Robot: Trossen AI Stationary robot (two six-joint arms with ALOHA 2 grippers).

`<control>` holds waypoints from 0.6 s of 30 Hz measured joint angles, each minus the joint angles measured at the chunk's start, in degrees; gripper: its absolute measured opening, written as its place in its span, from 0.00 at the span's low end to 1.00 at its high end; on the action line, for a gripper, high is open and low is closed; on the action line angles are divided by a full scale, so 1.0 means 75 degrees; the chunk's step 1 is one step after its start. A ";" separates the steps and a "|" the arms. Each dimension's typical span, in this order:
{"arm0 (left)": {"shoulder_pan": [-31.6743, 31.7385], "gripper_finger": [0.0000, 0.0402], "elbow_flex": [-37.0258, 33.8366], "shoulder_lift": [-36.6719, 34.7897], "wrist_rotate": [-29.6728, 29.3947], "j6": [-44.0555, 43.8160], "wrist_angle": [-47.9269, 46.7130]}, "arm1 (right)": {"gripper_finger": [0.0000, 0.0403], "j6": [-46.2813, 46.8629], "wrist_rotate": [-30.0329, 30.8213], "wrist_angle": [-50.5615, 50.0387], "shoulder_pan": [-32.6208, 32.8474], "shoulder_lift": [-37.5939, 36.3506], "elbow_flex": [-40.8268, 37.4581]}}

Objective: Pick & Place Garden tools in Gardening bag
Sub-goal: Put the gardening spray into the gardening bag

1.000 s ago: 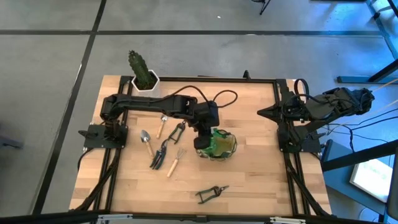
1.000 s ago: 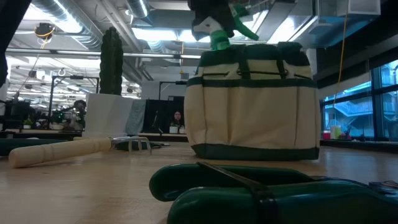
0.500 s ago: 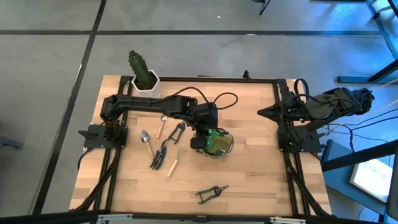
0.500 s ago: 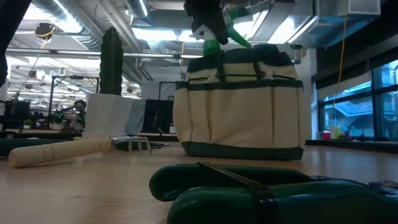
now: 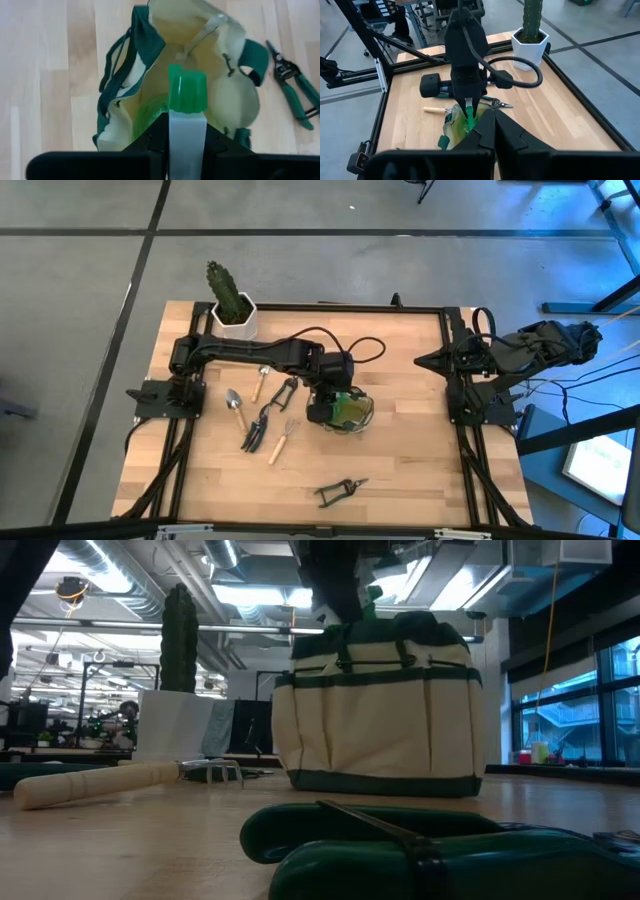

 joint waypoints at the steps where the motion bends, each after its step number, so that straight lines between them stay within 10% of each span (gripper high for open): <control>1: 0.0000 0.11 0.0000 -0.0010 -0.0003 0.0005 -0.0003 | 0.00 0.0002 -0.0005 0.0004 0.0000 -0.0001 0.0000; 18: -0.0006 0.26 0.0000 0.0166 0.0094 -0.0070 0.0039 | 0.00 0.0014 -0.0005 -0.0028 0.0000 -0.0001 0.0000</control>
